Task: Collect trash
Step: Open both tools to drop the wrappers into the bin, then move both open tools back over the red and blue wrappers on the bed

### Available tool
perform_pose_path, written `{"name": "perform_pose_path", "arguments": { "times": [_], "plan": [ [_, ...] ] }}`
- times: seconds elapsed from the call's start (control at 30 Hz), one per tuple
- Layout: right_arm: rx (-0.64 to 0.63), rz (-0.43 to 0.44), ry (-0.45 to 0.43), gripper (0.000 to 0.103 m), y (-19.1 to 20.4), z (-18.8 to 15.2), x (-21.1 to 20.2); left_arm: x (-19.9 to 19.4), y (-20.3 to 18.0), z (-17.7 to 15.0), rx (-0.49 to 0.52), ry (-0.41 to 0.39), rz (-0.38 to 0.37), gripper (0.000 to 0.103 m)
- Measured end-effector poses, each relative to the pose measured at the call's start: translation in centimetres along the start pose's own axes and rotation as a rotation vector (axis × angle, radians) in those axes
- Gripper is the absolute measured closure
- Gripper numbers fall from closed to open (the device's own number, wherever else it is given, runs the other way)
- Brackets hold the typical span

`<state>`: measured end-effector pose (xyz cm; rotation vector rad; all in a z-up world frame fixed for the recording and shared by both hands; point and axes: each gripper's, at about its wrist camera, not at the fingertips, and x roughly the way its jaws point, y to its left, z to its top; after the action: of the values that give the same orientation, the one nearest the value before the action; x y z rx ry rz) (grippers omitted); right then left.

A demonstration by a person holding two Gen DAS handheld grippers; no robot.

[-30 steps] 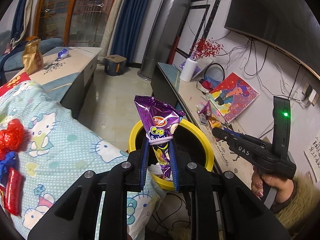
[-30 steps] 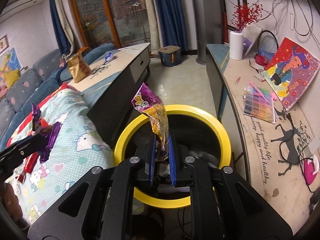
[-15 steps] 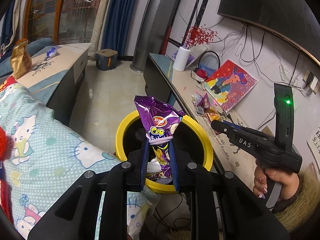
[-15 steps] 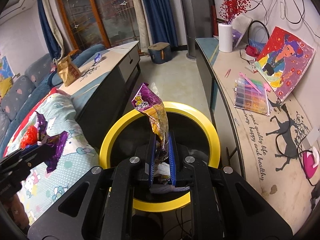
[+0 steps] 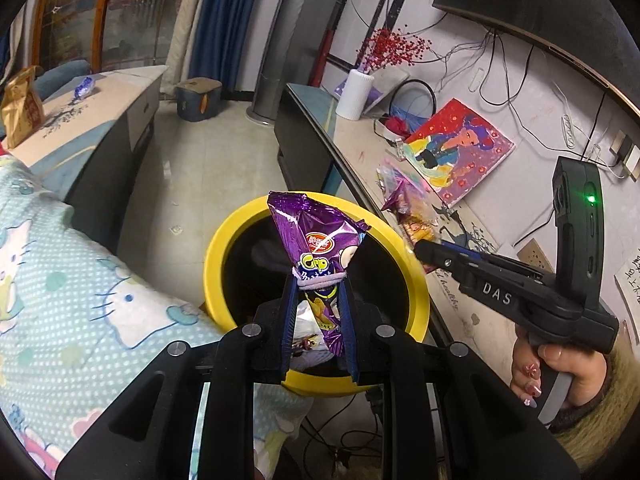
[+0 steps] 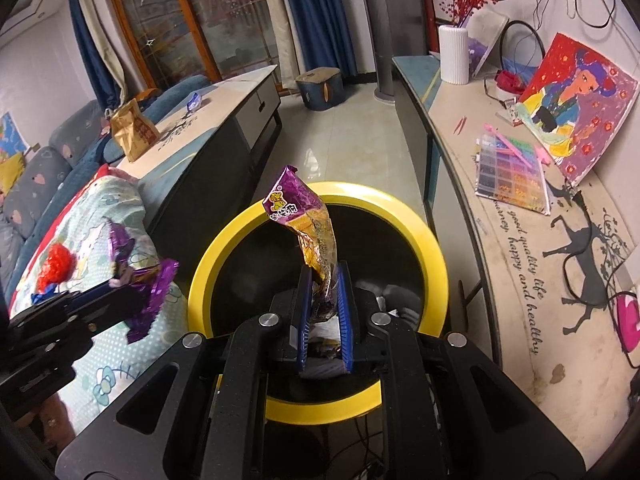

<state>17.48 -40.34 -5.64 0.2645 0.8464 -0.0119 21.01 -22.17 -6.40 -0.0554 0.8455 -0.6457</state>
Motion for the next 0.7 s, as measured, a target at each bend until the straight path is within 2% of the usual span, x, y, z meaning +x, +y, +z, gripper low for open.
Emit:
{"name": "perform_pose_path", "arguments": {
  "times": [0.03, 0.07, 0.1, 0.17, 0.2, 0.23, 0.27, 0.3, 0.33, 0.5, 0.57, 0.7],
  "plan": [
    [0.002, -0.001, 0.002, 0.091, 0.0, -0.1, 0.1, 0.6, 0.0, 0.2, 0.001, 0.011, -0.008, 0.081],
    [0.007, -0.007, 0.003, 0.083, -0.2, -0.2, 0.3, 0.9, 0.1, 0.2, 0.001, 0.019, -0.013, 0.081],
    [0.013, -0.012, 0.004, 0.079, -0.3, -0.3, 0.4, 1.4, 0.1, 0.3, 0.001, 0.032, -0.02, 0.079],
    [0.029, -0.024, 0.007, 0.069, -0.8, -0.5, 0.6, 2.3, 0.2, 0.4, 0.008, 0.047, -0.008, 0.067],
    [0.033, -0.031, 0.009, 0.068, -0.9, -0.5, 0.7, 2.5, 0.2, 0.4, 0.008, 0.048, -0.002, 0.054],
    [0.035, -0.038, 0.01, 0.065, -1.1, -0.6, 0.7, 2.6, 0.3, 0.4, 0.006, 0.048, -0.004, 0.047],
    [0.041, -0.049, 0.008, 0.061, -1.3, -0.7, 0.7, 2.5, 0.4, 0.3, 0.003, 0.042, -0.01, 0.045],
    [0.045, -0.055, 0.005, 0.06, -1.4, -0.8, 0.6, 2.4, 0.4, 0.3, 0.004, 0.035, -0.006, 0.039],
    [0.048, -0.06, 0.004, 0.059, -1.5, -0.8, 0.6, 2.2, 0.4, 0.2, 0.007, 0.029, 0.009, 0.029],
    [0.046, -0.084, -0.017, 0.048, -1.5, -0.9, 0.1, 0.0, 1.6, 0.1, -0.038, -0.023, 0.047, 0.007],
    [0.04, -0.093, -0.029, 0.042, -1.3, -0.9, -0.2, -1.2, 2.2, 0.0, -0.063, -0.054, 0.056, 0.007],
    [0.029, -0.085, -0.048, 0.037, -0.6, -0.9, -0.6, -3.8, 3.5, -0.2, -0.089, -0.113, 0.135, 0.007]
  ]
}}
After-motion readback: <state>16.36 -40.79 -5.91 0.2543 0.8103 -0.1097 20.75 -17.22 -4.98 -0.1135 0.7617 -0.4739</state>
